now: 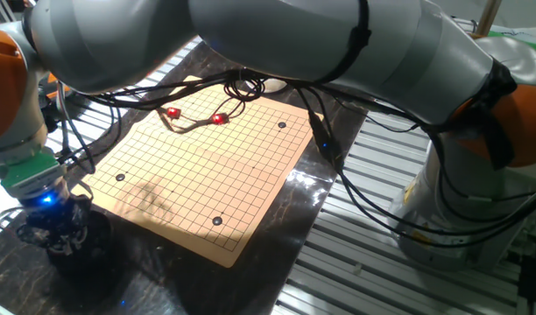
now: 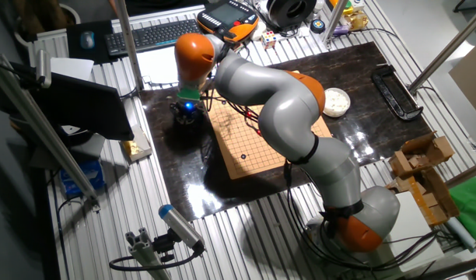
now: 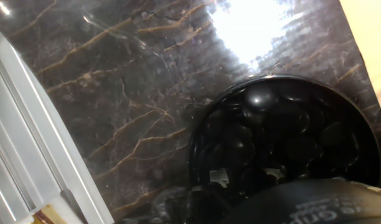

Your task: Play the first move as black on the 3-4 point in the upper right corner of the Go board

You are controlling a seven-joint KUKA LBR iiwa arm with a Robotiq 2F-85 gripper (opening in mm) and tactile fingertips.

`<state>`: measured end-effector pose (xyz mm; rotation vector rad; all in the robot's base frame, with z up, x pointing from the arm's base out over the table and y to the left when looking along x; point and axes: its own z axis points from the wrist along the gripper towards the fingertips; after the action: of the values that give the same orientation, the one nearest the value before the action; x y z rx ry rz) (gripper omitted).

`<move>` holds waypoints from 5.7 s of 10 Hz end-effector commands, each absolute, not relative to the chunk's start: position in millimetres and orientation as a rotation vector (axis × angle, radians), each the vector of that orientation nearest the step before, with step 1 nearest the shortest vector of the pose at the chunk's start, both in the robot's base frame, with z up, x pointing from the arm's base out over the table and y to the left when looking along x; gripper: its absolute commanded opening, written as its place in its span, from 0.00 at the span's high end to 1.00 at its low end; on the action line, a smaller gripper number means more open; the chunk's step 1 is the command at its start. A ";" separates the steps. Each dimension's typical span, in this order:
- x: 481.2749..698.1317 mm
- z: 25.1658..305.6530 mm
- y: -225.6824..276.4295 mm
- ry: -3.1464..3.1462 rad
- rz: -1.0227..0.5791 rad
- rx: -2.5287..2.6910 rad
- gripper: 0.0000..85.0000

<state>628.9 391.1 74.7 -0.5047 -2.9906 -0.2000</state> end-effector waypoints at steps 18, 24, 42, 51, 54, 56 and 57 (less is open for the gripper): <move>638.1 130.7 280.2 -3.065 0.008 -0.154 0.89; 639.4 128.7 298.5 -3.027 -0.050 -0.126 0.99; 668.4 146.8 108.6 -3.018 0.003 0.151 0.99; 665.0 131.8 72.9 -3.043 0.076 0.363 0.99; 662.3 129.2 69.2 -3.042 0.117 0.348 0.98; 659.2 127.2 65.1 -3.052 0.155 0.354 0.96; 657.3 126.3 63.2 -3.057 0.173 0.366 0.96</move>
<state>657.2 65.4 126.5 0.3683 -3.0573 0.1701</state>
